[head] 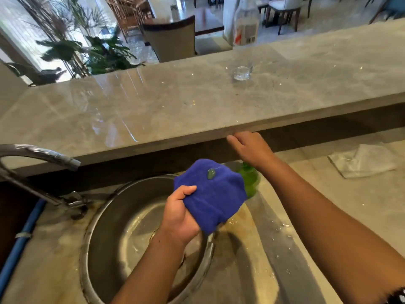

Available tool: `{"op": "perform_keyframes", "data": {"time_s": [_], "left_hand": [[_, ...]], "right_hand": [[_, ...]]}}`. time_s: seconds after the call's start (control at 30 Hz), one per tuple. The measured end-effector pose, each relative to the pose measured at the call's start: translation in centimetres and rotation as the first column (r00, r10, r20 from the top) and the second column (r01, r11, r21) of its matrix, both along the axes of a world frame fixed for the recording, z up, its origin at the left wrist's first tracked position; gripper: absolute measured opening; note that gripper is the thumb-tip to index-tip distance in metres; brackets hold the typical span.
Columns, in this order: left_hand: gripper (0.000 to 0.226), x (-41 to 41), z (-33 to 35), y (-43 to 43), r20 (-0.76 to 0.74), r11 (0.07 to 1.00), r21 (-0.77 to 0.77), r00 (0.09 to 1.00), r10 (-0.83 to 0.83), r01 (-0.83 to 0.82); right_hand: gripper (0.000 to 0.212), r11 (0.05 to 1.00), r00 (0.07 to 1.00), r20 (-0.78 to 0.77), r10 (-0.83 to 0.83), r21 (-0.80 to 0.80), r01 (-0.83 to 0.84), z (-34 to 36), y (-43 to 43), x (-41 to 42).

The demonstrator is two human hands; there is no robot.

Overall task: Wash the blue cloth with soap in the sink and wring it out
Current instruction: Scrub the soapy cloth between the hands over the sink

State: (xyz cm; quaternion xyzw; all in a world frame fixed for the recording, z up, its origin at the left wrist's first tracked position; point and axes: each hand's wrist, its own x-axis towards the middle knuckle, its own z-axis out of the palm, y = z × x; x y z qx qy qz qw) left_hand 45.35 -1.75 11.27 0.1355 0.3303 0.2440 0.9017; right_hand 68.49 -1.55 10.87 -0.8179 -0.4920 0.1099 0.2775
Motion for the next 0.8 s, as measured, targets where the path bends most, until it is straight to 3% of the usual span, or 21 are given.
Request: {"op": "perform_keyframes", "data": {"time_s": [0.07,0.13,0.17,0.23,0.27,0.3,0.37,0.5,0.53,0.67,0.73,0.77,0.8], "left_hand": [[0.039,-2.3,0.8,0.3,0.016,1.000,0.023,1.000,0.012,-0.012],[0.035,-4.8,1.5,0.4,0.047,0.998,0.060,0.999,-0.002,-0.001],[0.034,-6.0,1.8,0.3,0.064,0.997,0.080,0.998,-0.021,0.016],[0.052,-8.4,1.8,0.2,0.083,0.994,0.105,0.995,-0.048,0.039],[0.060,-9.5,1.8,0.1,0.085,0.994,0.103,0.995,-0.055,0.046],[0.064,-10.7,1.7,0.0,0.089,0.994,0.103,0.994,-0.057,0.047],[0.067,-13.0,1.4,-0.2,0.106,0.994,0.099,0.992,-0.067,0.057],[0.079,-18.0,0.4,0.1,0.145,0.994,0.055,0.984,-0.105,0.098],[0.084,-19.2,0.5,0.2,0.156,0.993,0.047,0.982,-0.110,0.104],[0.076,-23.9,0.6,0.8,0.163,0.987,0.048,0.974,-0.159,0.153],[0.073,-25.3,0.4,0.7,0.163,0.981,0.042,0.968,-0.192,0.188],[0.072,-25.8,0.4,0.6,0.166,0.978,0.020,0.964,-0.210,0.209],[0.069,-26.8,0.4,0.7,0.181,0.974,0.000,0.958,-0.221,0.224]], "right_hand": [[0.033,0.985,0.999,0.041,-0.010,0.175,0.003,0.6,-1.5,-2.7],[0.029,0.967,0.981,-0.196,-0.017,0.246,0.066,0.9,-2.8,-6.5],[0.032,0.971,0.895,-0.446,-0.020,0.204,0.123,1.1,-3.4,-8.4],[0.045,0.992,0.477,-0.875,-0.082,-0.027,0.122,1.7,-4.4,-11.9],[0.047,0.993,0.287,-0.952,-0.108,-0.088,0.081,1.7,-4.9,-13.4],[0.044,0.994,0.165,-0.981,-0.099,-0.089,0.065,1.7,-5.4,-14.8],[0.042,0.996,0.080,-0.996,-0.048,-0.041,0.082,1.7,-6.1,-17.7],[0.035,0.997,0.067,-0.994,-0.080,-0.080,0.005,2.3,-6.8,-23.5],[0.032,0.997,0.106,-0.992,-0.074,-0.072,0.023,2.4,-6.7,-24.7],[0.016,0.989,0.388,-0.922,-0.008,0.050,0.141,2.4,-6.4,-29.8],[0.014,0.981,0.472,-0.882,0.000,0.092,0.171,2.0,-6.4,-31.5],[0.012,0.977,0.552,-0.833,0.016,0.130,0.169,1.9,-6.5,-32.4],[0.009,0.973,0.694,-0.719,0.032,0.182,0.143,1.9,-6.4,-33.6]]}}
